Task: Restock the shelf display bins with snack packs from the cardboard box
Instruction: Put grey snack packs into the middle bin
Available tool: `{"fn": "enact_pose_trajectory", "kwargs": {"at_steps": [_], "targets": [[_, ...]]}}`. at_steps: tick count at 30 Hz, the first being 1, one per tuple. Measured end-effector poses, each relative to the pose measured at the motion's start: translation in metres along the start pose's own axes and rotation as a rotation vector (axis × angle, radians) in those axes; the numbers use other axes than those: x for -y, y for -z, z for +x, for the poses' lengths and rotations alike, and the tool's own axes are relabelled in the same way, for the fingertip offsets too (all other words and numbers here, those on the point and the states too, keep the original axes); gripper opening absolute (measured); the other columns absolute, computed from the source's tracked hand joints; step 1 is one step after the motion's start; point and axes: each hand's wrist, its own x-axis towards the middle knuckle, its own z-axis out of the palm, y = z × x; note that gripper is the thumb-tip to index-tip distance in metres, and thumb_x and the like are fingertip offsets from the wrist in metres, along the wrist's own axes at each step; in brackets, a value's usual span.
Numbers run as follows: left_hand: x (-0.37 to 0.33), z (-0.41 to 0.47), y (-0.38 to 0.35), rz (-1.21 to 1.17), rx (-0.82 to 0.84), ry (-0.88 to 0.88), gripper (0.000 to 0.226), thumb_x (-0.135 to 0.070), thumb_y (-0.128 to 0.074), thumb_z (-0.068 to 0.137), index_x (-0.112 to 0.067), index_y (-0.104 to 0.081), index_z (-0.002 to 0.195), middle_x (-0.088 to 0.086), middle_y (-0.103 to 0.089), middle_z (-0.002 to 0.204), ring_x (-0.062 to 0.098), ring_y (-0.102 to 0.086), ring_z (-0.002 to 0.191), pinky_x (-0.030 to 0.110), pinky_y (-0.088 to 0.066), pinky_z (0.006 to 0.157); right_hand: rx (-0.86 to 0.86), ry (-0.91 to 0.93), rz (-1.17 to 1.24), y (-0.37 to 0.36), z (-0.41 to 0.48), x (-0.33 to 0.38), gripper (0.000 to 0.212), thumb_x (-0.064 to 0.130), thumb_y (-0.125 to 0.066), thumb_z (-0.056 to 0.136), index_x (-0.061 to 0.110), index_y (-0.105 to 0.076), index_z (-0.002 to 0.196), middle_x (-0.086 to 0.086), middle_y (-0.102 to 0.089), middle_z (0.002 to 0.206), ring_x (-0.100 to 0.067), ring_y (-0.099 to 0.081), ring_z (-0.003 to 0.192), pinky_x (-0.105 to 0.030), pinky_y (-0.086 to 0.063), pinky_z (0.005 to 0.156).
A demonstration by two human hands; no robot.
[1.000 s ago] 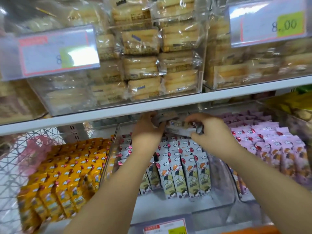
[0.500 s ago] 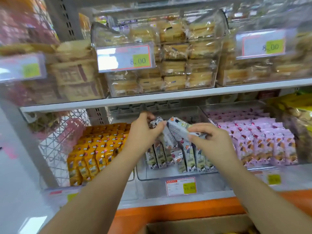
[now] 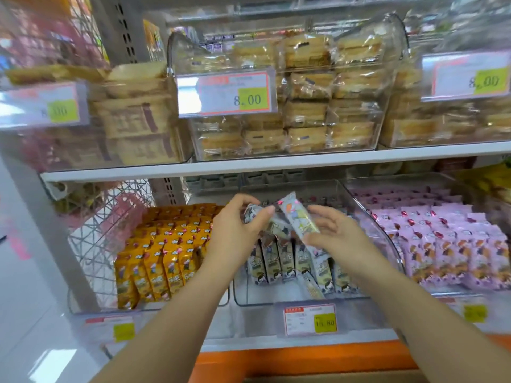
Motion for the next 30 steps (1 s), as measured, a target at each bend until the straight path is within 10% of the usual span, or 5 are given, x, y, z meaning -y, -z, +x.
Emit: {"fn": "enact_pose_trajectory", "kwargs": {"at_steps": [6,12,21,26,30], "targets": [[-0.013,-0.012,-0.011,-0.581,0.097,0.334,0.027,-0.026,-0.068,0.085,-0.010,-0.055,0.103,0.010,-0.065,0.101,0.018,-0.070,0.083,0.030,-0.059,0.075,-0.045,0.000,0.237,0.002,0.000,0.007,0.026,0.003,-0.063,0.087,0.018,-0.058,0.108,0.002,-0.072,0.097,-0.010,-0.068,0.086,-0.022,-0.048,0.075],[-0.014,-0.018,-0.013,-0.177,0.493,0.250,0.041,-0.017,-0.070,0.085,-0.022,-0.050,0.121,-0.003,-0.071,0.097,0.006,-0.067,0.085,0.019,-0.054,0.078,0.074,0.085,0.052,0.010,-0.002,0.016,0.024,0.009,-0.063,0.089,0.025,-0.064,0.106,0.007,-0.073,0.099,-0.007,-0.069,0.092,-0.024,-0.050,0.083],[-0.004,-0.006,-0.028,0.668,0.357,-0.007,0.078,-0.009,-0.061,0.091,-0.025,-0.013,0.150,0.008,-0.057,0.126,0.025,-0.057,0.110,0.032,-0.047,0.085,0.088,0.066,-0.558,-0.007,0.020,-0.011,0.032,0.017,-0.070,0.084,0.021,-0.049,0.107,0.008,-0.054,0.074,-0.007,-0.053,0.064,-0.018,-0.040,0.057],[0.003,0.008,-0.027,1.275,0.408,-0.247,0.039,-0.029,-0.056,0.095,-0.022,-0.046,0.132,0.006,-0.064,0.114,0.027,-0.058,0.107,0.035,-0.043,0.084,0.140,0.084,-0.745,-0.021,0.030,-0.020,0.019,0.018,-0.069,0.085,0.020,-0.051,0.080,0.003,-0.051,0.072,-0.021,-0.052,0.073,-0.021,-0.034,0.053],[0.008,0.012,-0.025,1.332,0.381,-0.271,0.049,-0.043,-0.057,0.091,-0.025,-0.046,0.135,0.007,-0.052,0.133,0.028,-0.043,0.124,0.041,-0.030,0.101,0.108,0.077,-0.705,-0.018,0.031,-0.019,0.054,0.020,-0.071,0.085,0.016,-0.050,0.135,-0.004,-0.060,0.123,-0.018,-0.059,0.096,-0.024,-0.046,0.080]]}}
